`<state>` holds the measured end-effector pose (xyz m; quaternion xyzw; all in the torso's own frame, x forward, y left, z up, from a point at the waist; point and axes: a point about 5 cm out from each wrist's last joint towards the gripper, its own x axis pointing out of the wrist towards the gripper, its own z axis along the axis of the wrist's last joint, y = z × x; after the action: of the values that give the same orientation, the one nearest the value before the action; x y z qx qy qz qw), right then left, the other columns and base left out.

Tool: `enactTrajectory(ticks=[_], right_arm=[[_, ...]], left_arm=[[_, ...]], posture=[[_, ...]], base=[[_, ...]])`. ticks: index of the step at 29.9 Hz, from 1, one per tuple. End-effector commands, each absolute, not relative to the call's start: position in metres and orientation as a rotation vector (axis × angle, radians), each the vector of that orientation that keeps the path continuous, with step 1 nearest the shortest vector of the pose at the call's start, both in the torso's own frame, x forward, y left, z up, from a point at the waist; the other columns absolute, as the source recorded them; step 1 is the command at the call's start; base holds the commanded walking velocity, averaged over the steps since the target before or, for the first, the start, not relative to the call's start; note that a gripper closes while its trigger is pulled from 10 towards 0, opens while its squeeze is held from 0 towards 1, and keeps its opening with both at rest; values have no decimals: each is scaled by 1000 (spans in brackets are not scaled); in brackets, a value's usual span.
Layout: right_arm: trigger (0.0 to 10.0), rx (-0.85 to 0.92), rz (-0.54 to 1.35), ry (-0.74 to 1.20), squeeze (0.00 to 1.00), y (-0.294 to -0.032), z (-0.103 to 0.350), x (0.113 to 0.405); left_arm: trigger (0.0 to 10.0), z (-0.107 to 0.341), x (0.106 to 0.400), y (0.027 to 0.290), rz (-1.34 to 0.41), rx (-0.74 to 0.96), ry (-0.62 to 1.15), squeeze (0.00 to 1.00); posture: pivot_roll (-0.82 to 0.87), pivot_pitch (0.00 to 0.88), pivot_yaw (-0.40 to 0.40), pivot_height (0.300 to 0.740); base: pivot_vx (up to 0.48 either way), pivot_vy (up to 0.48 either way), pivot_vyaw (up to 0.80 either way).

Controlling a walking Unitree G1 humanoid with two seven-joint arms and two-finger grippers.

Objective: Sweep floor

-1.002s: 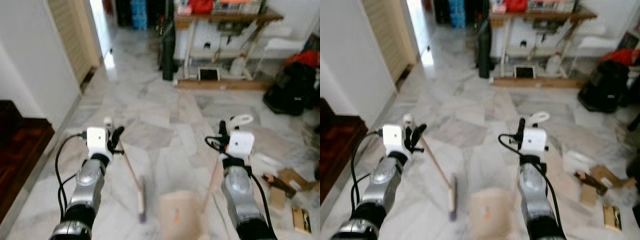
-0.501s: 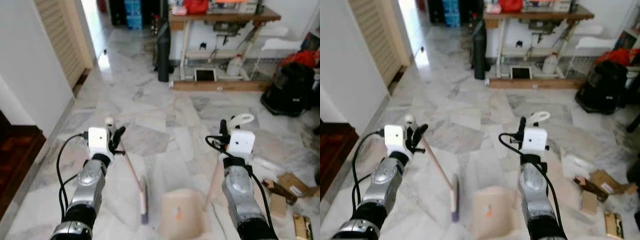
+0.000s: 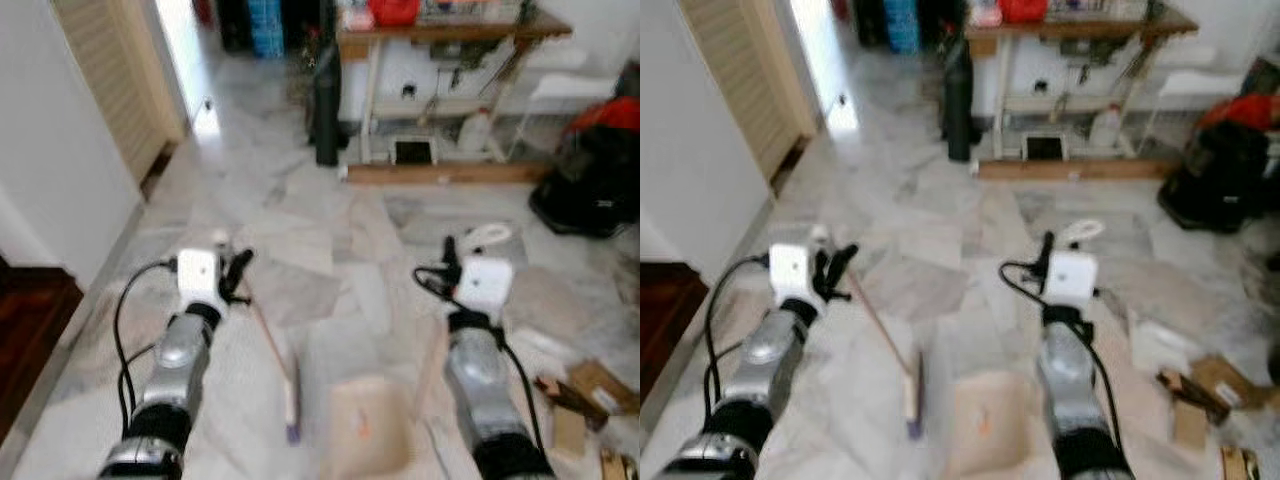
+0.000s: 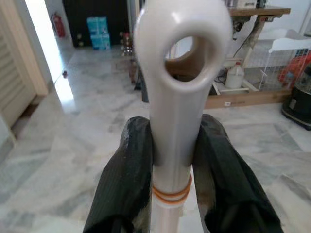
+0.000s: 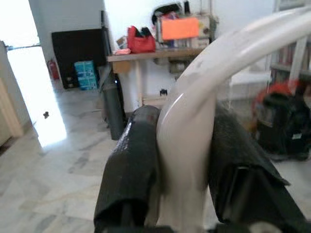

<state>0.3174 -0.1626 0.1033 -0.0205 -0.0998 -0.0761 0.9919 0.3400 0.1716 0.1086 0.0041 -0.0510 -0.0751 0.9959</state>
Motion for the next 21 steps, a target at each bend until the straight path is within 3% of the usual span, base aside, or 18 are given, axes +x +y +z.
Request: enactTrajectory(ticks=[1,19,21], right_arm=[[10000,-56,-167,-229,0,-170,110,318],[10000,-58,-170,-195,0,-172,106,319],[10000,-60,-170,-192,0,-173,105,318]], left_arm=[[10000,116,342,169,-159,18,-133,0],[10000,112,338,169,-155,10,-126,0],[10000,112,338,168,-154,9,-126,0]], posture=[[-119,0,67,740],[-112,0,49,740],[-110,0,48,740]], base=[[0,0,0],[0,0,0],[0,0,-800]])
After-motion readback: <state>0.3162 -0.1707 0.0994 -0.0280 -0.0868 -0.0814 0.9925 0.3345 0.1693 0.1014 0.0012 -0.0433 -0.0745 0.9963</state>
